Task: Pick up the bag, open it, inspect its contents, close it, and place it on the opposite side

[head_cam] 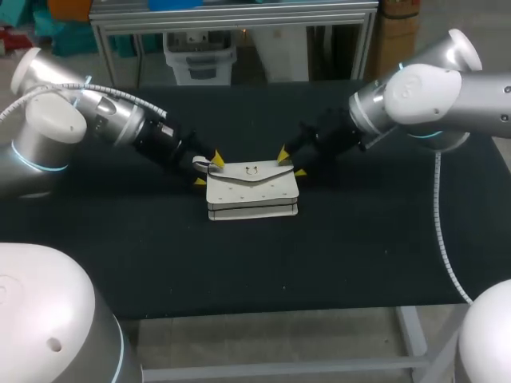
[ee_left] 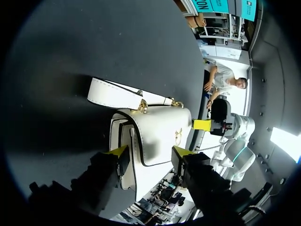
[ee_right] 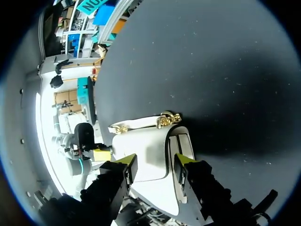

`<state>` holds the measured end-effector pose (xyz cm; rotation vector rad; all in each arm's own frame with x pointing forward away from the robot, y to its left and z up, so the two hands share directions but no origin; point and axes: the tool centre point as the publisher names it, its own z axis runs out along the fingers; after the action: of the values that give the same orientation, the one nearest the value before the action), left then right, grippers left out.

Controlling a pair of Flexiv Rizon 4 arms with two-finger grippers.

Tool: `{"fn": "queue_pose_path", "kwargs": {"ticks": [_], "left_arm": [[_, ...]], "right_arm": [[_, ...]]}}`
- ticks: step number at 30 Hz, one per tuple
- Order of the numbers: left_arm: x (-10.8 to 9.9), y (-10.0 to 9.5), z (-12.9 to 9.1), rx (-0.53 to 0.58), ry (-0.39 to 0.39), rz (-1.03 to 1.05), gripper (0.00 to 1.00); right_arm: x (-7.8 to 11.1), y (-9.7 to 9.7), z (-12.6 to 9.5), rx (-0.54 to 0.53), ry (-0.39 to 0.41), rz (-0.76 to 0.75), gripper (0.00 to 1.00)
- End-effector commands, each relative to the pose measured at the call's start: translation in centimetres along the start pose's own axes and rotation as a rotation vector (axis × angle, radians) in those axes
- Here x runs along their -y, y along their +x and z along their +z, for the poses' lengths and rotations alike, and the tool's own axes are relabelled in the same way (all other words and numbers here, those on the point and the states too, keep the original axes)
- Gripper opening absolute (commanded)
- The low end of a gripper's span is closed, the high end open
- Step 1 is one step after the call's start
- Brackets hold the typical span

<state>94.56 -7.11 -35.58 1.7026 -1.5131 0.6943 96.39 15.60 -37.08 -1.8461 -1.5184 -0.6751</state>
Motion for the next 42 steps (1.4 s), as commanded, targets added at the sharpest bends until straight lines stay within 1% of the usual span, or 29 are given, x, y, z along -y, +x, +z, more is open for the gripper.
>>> {"fn": "queue_pose_path", "kwargs": {"ticks": [1,4,9,11,12,14,15,18,19,20,21,22,23,24,25,26,39,40,41,42], "left_arm": [[0.4,-0.3,0.2,-0.006,-0.012,0.001,0.58],[0.4,-0.4,0.3,-0.004,-0.017,0.002,0.6],[0.8,-0.6,0.8,-0.001,-0.037,-0.002,0.58],[0.9,-0.6,1.0,-0.004,-0.043,-0.007,0.55],[1.0,-0.7,1.1,-0.004,-0.042,-0.013,0.51],[1.2,-0.8,1.2,-0.01,-0.046,-0.018,0.49],[1.3,-0.9,1.2,-0.011,-0.036,-0.032,0.46],[1.6,-1.1,1.2,-0.025,-0.028,-0.055,0.45],[1.7,-1.2,1.1,-0.028,-0.024,-0.062,0.45],[1.7,-1.3,1.1,-0.035,-0.026,-0.071,0.44],[1.7,-1.3,1.1,-0.033,-0.017,-0.085,0.43],[1.8,-1.3,1.1,-0.03,-0.01,-0.095,0.4],[1.8,-1.3,1.1,-0.03,-0.01,-0.105,0.35],[1.8,-1.3,1.1,-0.03,-0.009,-0.106,0.29],[1.8,-1.3,1.1,-0.03,-0.003,-0.112,0.17],[1.8,-1.3,1.1,-0.031,-0.002,-0.115,0.01],[1.0,-1.2,1.4,-0.041,0.017,-0.109,0.0],[1.0,-1.2,1.3,-0.047,0.019,-0.111,0.0],[0.9,-1.3,1.3,-0.053,0.023,-0.111,0.23],[0.8,-1.3,1.2,-0.061,0.022,-0.111,0.36]], "right_arm": [[-0.4,0.1,0.9,0.0,0.011,0.001,0.47],[-0.4,0.1,1.2,0.002,0.016,0.002,0.47],[-0.4,0.0,1.4,0.002,0.02,0.004,0.45],[-0.4,0.0,1.4,0.001,0.02,0.004,0.43],[-0.5,0.0,1.4,0.002,0.019,0.003,0.42],[-0.5,0.0,1.4,0.001,0.019,0.002,0.41],[-0.5,0.0,1.4,0.001,0.017,0.002,0.42],[-0.4,-0.1,1.4,-0.003,0.012,-0.002,0.4],[-0.4,-0.2,1.4,-0.004,0.01,-0.003,0.38],[-0.4,-0.2,1.4,-0.003,0.009,-0.005,0.33],[-0.4,-0.3,1.4,-0.004,0.008,-0.006,0.26],[-0.3,-0.3,1.4,-0.005,0.007,-0.007,0.15],[-0.3,-0.4,1.5,-0.005,0.005,-0.009,0.02],[-0.2,-0.5,1.5,-0.007,0.004,-0.011,0.0],[-0.2,-0.5,1.5,-0.009,0.004,-0.013,0.0],[-0.1,-0.6,1.6,-0.01,0.002,-0.016,0.0],[0.4,-1.1,1.6,-0.035,-0.032,-0.055,0.0],[0.5,-1.1,1.6,-0.038,-0.036,-0.055,0.09],[0.5,-1.1,1.6,-0.042,-0.038,-0.055,0.37],[0.6,-1.2,1.6,-0.043,-0.041,-0.055,0.44]]}}
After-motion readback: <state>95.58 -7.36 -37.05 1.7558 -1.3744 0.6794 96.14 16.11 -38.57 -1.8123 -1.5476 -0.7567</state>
